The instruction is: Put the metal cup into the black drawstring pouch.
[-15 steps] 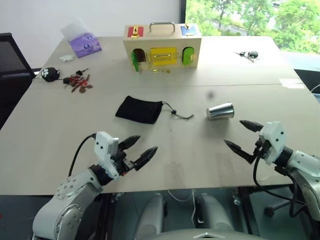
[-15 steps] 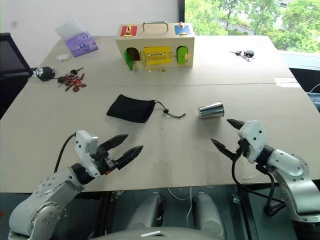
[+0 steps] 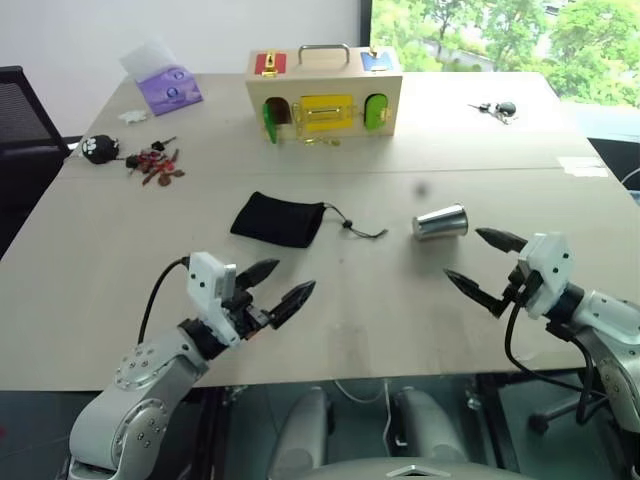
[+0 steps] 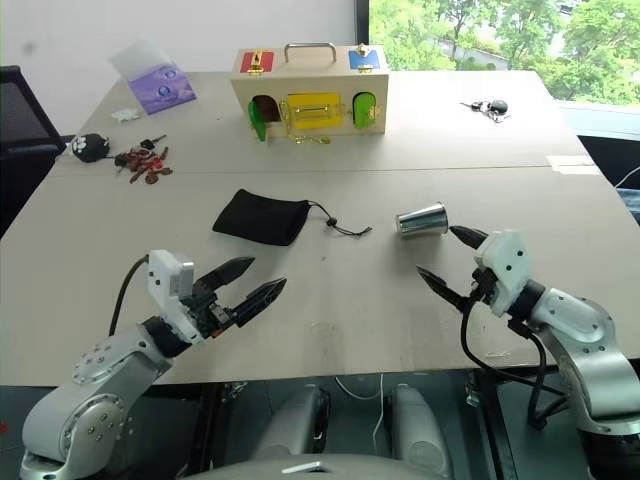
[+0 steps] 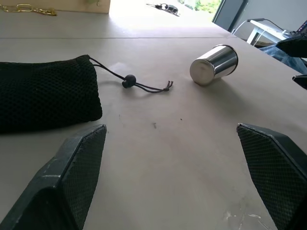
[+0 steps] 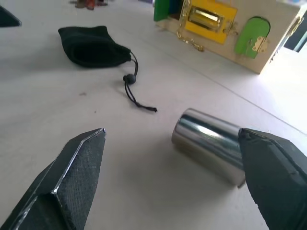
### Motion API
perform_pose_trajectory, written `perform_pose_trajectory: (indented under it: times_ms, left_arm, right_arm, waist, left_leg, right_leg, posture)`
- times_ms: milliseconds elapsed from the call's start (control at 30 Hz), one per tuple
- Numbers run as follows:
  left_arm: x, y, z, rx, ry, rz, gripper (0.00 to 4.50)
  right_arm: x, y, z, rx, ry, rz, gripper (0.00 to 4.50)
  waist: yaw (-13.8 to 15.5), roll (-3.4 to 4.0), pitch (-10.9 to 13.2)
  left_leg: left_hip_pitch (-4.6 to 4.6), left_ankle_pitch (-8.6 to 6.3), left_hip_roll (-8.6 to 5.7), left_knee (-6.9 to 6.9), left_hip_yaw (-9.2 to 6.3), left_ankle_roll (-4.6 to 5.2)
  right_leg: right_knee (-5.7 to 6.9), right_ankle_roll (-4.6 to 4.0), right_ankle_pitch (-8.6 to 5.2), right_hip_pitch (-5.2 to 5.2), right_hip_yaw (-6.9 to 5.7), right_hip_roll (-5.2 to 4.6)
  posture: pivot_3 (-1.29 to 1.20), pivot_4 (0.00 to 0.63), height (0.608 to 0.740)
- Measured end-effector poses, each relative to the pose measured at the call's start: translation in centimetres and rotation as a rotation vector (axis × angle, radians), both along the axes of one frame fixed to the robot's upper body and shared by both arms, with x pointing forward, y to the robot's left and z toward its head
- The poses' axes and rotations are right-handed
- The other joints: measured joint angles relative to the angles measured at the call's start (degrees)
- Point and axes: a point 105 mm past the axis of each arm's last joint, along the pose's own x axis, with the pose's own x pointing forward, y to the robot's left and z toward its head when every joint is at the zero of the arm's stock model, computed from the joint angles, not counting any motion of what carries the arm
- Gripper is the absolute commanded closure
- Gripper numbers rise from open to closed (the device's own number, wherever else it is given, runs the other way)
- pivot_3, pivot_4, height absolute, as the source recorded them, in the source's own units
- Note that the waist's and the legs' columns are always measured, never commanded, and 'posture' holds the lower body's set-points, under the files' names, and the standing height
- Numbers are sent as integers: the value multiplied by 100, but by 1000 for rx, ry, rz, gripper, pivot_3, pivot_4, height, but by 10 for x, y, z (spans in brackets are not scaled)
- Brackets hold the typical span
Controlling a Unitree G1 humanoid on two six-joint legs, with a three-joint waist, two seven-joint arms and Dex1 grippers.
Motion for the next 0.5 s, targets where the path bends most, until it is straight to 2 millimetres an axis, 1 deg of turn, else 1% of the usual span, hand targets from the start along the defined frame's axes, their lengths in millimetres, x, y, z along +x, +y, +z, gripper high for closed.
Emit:
perform_pose_trajectory:
  times_ms: [100, 400, 500]
  left_arm:
    - [4, -1, 5, -24, -10, 11, 0]
    - [18, -3, 23, -108, -26, 67, 0]
    - [28, -2, 31, -82, -39, 120, 0]
  right_arm:
    - [1, 8, 13, 20, -34, 27, 20]
    - [4, 20, 29, 53, -73, 82, 20]
    - [2, 27, 31, 56, -73, 130, 20]
  waist:
    - [3, 0, 0]
    - [3, 0, 0]
    - [3, 0, 0]
  left_leg:
    - [-1, 0, 0, 0, -2, 0]
    - [-2, 0, -1, 1, -4, 0]
    - [-3, 0, -3, 2, -9, 0]
  right_leg:
    - [0, 0, 0, 1, -2, 0]
    - [0, 0, 1, 1, -3, -1]
    - [1, 1, 1, 2, -7, 0]
  posture:
    - [0, 150, 740]
    - [0, 150, 740]
    - [0, 150, 740]
